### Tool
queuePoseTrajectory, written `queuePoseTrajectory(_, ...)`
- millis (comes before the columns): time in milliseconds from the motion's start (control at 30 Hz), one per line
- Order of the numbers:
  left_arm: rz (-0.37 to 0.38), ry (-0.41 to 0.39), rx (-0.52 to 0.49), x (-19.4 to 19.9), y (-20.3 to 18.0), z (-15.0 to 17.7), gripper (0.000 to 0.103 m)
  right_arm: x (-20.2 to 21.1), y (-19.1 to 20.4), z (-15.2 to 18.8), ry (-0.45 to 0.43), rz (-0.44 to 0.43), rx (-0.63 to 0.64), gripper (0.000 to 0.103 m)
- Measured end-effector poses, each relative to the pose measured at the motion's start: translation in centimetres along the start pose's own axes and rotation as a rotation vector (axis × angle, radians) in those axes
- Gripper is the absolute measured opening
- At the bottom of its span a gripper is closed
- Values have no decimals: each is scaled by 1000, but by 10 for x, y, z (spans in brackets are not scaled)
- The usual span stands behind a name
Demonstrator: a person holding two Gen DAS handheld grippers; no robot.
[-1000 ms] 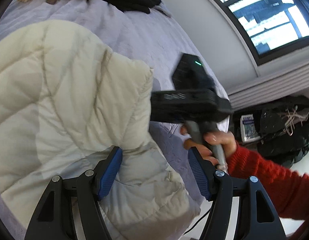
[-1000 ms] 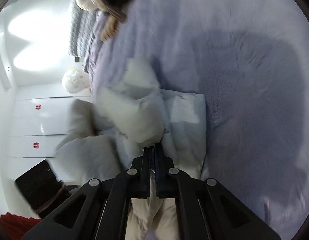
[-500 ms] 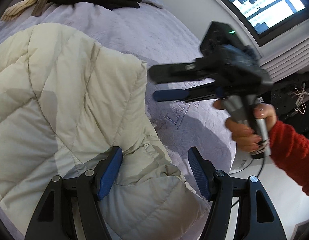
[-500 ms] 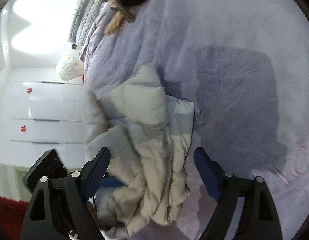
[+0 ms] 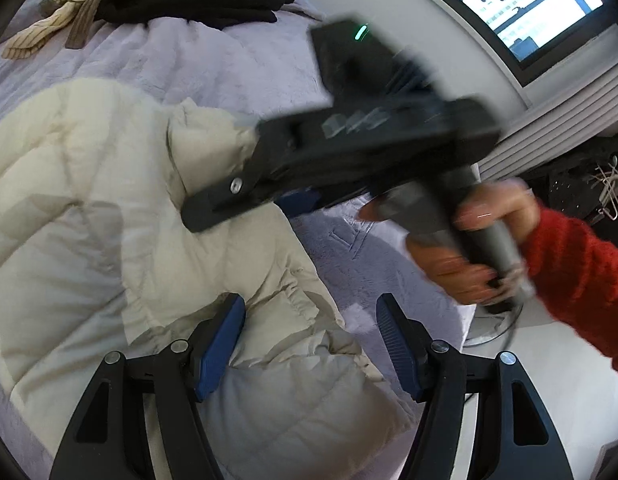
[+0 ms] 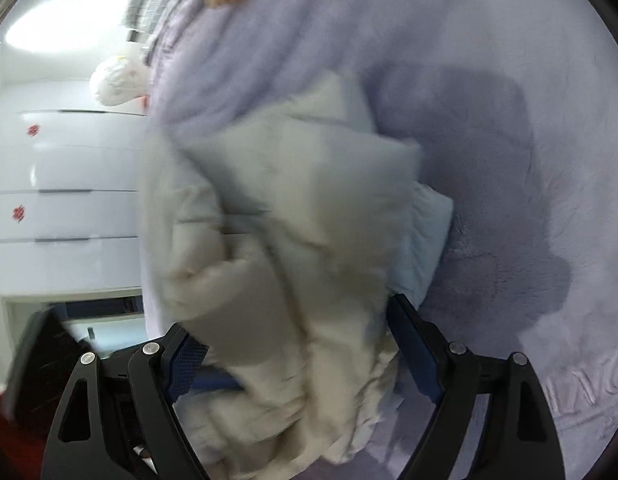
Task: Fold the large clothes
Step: 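Release the jacket bundle and open both tools above it, then grasp the jacket bundle with the left tool while the right tool grips its other end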
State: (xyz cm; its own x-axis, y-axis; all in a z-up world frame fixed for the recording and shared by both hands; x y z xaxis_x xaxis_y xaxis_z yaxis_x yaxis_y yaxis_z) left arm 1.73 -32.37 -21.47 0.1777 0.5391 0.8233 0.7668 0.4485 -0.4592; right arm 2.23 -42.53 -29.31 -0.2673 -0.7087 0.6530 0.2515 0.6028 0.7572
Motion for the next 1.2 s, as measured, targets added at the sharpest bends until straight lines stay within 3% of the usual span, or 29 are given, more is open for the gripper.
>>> queuePoseTrajectory(100, 0, -26, 27, 18, 3, 1, 68, -3, -14, 0, -22, 5, -33, 88)
queuePoseTrajectory(267, -2, -95, 92, 64, 21, 2, 68, 7, -17, 11, -28, 116, 33, 88)
queuePoseTrajectory(400, -39, -173, 191, 113, 56, 2, 68, 9, -21, 9, -32, 162, 31, 89)
queuePoseTrajectory(500, -114, -215, 284, 138, 97, 10, 89, 10, -13, 6, -48, 263, 91, 89)
queuePoseTrajectory(567, -164, -216, 346, 141, 125, 14, 89, 15, -12, 8, -57, 318, 122, 90)
queuePoseTrajectory(633, -174, -210, 402, 139, 145, 21, 89, 15, -12, 8, -49, 318, 114, 91)
queuePoseTrajectory(767, -113, -163, 446, 117, 172, 35, 89, 6, -17, 7, -17, 211, 26, 92)
queuePoseTrajectory(833, -25, -144, 476, 104, 177, 41, 89, 3, -20, 8, -14, 132, -25, 92)
queuePoseTrajectory(933, 171, -145, 584, 82, 193, 44, 89, -3, -22, 10, -3, 2, -74, 92)
queuePoseTrajectory(1067, 206, -148, 618, 63, 206, 45, 89, -13, -21, 6, -1, -123, -117, 92)
queuePoseTrajectory(1200, 211, -135, 605, 52, 201, 44, 89, -20, -20, 3, 4, -182, -123, 92)
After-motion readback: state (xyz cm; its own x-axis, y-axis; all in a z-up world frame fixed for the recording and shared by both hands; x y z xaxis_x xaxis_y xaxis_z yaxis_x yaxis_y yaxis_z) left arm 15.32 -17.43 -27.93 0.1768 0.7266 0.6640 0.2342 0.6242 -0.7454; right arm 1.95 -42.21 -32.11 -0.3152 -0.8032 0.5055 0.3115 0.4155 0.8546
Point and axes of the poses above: each gripper's, at about its wrist camera, not at the fingertips, and x roughly against the way its jaws point, y to its left, z to its underside, the point moved 10 cm from there along -x, roughly the way its jaws point, and after that the axes turned 2 degrees about -z, right-handed, at the moved point
